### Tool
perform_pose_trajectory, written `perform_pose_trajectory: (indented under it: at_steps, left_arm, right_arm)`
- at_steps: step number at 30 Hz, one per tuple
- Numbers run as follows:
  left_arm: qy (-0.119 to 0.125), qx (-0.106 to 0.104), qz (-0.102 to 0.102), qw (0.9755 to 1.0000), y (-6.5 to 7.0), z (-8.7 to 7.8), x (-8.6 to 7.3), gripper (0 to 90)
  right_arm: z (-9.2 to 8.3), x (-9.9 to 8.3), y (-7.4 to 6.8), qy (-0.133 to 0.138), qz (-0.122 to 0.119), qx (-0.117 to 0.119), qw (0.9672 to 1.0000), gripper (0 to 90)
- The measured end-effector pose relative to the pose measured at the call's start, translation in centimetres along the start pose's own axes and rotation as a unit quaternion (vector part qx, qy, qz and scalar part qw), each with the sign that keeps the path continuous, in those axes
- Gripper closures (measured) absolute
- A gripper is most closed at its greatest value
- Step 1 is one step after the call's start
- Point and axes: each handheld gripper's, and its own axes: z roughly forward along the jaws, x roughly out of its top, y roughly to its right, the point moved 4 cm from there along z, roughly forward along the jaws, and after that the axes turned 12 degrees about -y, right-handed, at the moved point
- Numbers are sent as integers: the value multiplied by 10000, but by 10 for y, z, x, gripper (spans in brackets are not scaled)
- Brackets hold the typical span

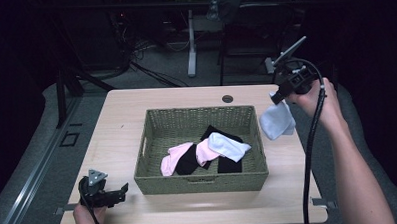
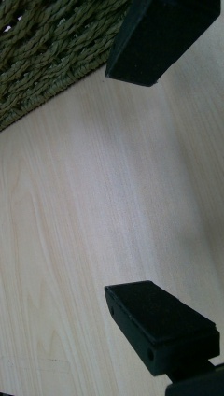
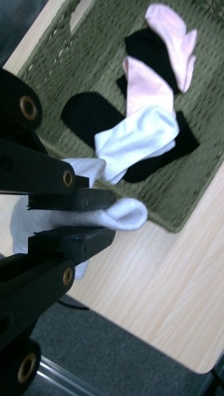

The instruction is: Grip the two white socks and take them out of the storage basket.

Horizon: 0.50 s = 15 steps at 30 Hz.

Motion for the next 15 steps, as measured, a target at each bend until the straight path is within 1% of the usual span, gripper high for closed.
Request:
perform_pose_trajectory:
  at_steps: [1, 3, 4, 5, 6, 7, 9, 10, 11, 12, 13, 14, 15]
  left_arm:
    - [45, -18, -8, 10000, 0, 0, 0, 1]
    - [47, -23, -2, 10000, 0, -1, 0, 0]
    - [38, -13, 4, 10000, -1, -1, 0, 0]
    - [45, -25, -38, 10000, 0, -1, -1, 0]
    - [29, -19, -35, 10000, -1, -1, -1, 0]
    - [37, -7, -34, 10000, -1, -1, -2, 0]
    - [18, -3, -31, 10000, -2, -2, -3, 0]
    - [19, -3, -49, 10000, -2, -2, -3, 0]
    - [44, -1, -58, 10000, -2, -3, -4, 1]
    - [44, -1, -58, 10000, -2, -3, -4, 0]
    - [43, 3, -70, 10000, -2, -3, -4, 0]
    - [40, 4, -74, 10000, -2, -3, -4, 1]
    - [48, 13, -72, 10000, -2, -3, -4, 0]
  right_arm:
    - [2, -5, 8, 24, 109, 12, 9999, 813]
    - [3, -7, 10, -9, 123, 12, 9999, 813]
    - [5, -9, 13, -4, 175, 1, 9998, 813]
    - [9, -11, 17, -36, 233, -17, 9997, 813]
    - [12, -12, 19, -62, 262, -29, 9996, 813]
    - [20, -14, 24, -124, 316, -30, 9994, 813]
    - [23, -15, 26, -153, 338, -23, 9993, 813]
    - [27, -16, 28, -162, 362, -15, 9992, 813]
    - [36, -18, 31, -190, 412, -16, 9990, 813]
    - [36, -18, 31, -190, 412, -16, 9990, 813]
    - [40, -19, 33, -198, 438, -15, 9988, 813]
    - [45, -20, 34, -208, 423, 48, 9989, 813]
    - [55, -22, 37, -263, 461, 43, 9986, 813]
